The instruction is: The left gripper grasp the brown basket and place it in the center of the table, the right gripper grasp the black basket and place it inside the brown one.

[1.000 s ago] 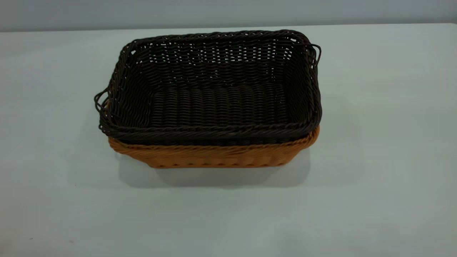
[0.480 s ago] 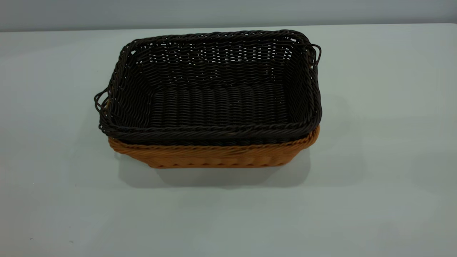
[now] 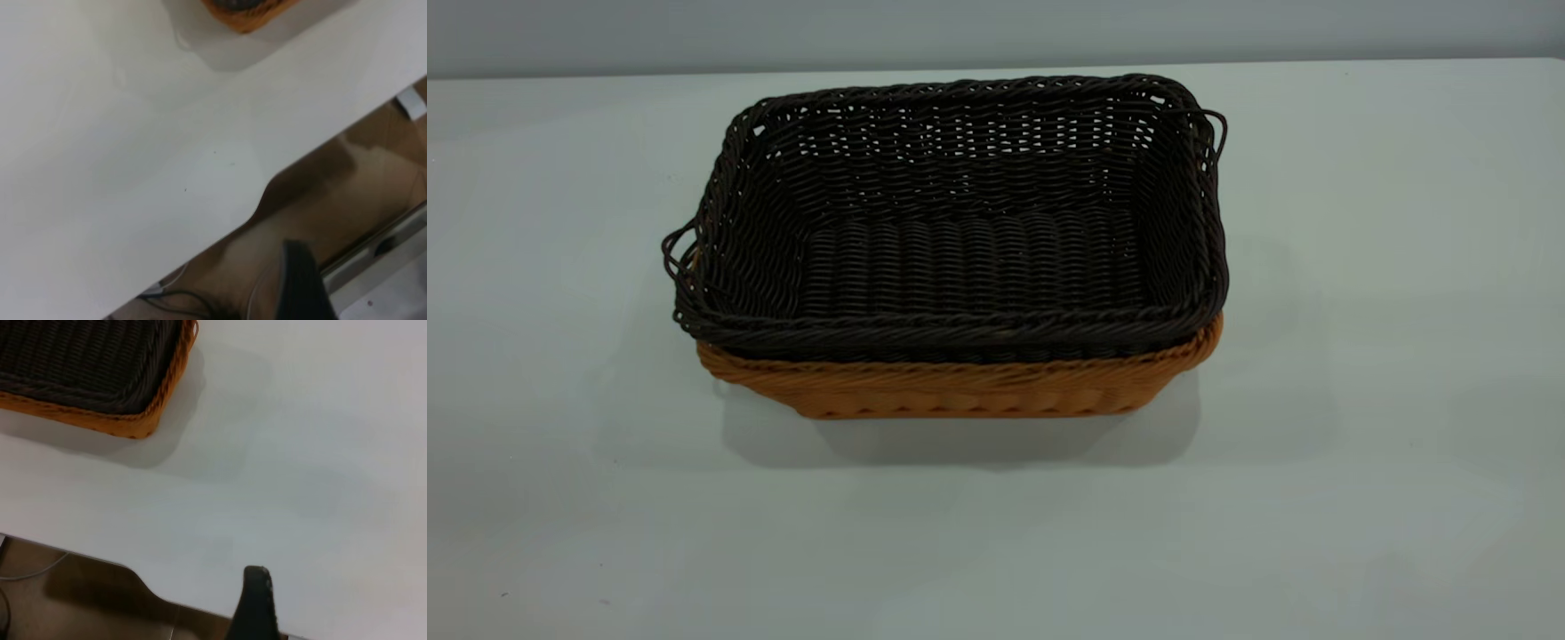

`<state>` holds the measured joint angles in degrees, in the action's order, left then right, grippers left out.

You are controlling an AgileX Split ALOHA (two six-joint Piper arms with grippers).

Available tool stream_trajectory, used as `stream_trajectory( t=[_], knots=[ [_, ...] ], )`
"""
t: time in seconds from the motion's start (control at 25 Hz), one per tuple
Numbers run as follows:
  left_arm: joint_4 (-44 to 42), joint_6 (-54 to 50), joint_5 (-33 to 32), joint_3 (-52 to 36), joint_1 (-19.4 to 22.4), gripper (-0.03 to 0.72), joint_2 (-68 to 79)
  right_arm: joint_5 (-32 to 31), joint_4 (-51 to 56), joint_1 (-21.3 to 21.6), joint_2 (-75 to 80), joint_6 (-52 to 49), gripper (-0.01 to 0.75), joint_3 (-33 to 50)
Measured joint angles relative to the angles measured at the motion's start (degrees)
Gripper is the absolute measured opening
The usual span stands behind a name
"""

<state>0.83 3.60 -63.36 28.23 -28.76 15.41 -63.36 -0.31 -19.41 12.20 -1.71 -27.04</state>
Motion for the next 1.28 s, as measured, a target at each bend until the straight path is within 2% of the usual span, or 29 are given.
stream_trajectory(
  t=[0.44, 0.52, 0.6, 0.72, 0.88, 1.08, 1.28],
  knots=[
    [-0.06, -1.07, 0.18, -0.24, 0.0, 0.428, -3.38, 0.0, 0.0, 0.0, -0.02, 0.05, 0.556, 0.0],
    [-0.06, -1.07, 0.18, -0.24, 0.0, 0.428, -3.43, 0.06, 0.31, 2.0, -0.71, 0.13, 0.556, 0.0],
    [0.0, -1.13, 0.23, -0.24, 0.93, 0.428, -3.58, 0.06, 0.31, 7.19, -1.77, 0.13, 0.556, 0.0],
    [0.0, -1.13, 0.23, -0.24, 5.77, 0.428, -3.73, 0.06, 0.31, 14.09, -6.03, 0.13, 0.556, 0.0],
    [0.0, -1.13, 0.34, -0.24, 14.13, 0.428, -5.14, -0.31, 0.31, 18.87, -12.9, 0.13, 0.556, 0.0],
    [0.0, -1.13, 0.33, -0.24, 22.39, 0.428, -9.45, -0.49, 0.31, 19.58, -13.11, 0.13, 0.556, 0.0],
    [0.0, -1.13, 0.07, -0.24, 27.09, 0.428, -15.96, -0.44, 0.31, 19.58, -13.11, 0.13, 0.556, 0.0]
  ],
)
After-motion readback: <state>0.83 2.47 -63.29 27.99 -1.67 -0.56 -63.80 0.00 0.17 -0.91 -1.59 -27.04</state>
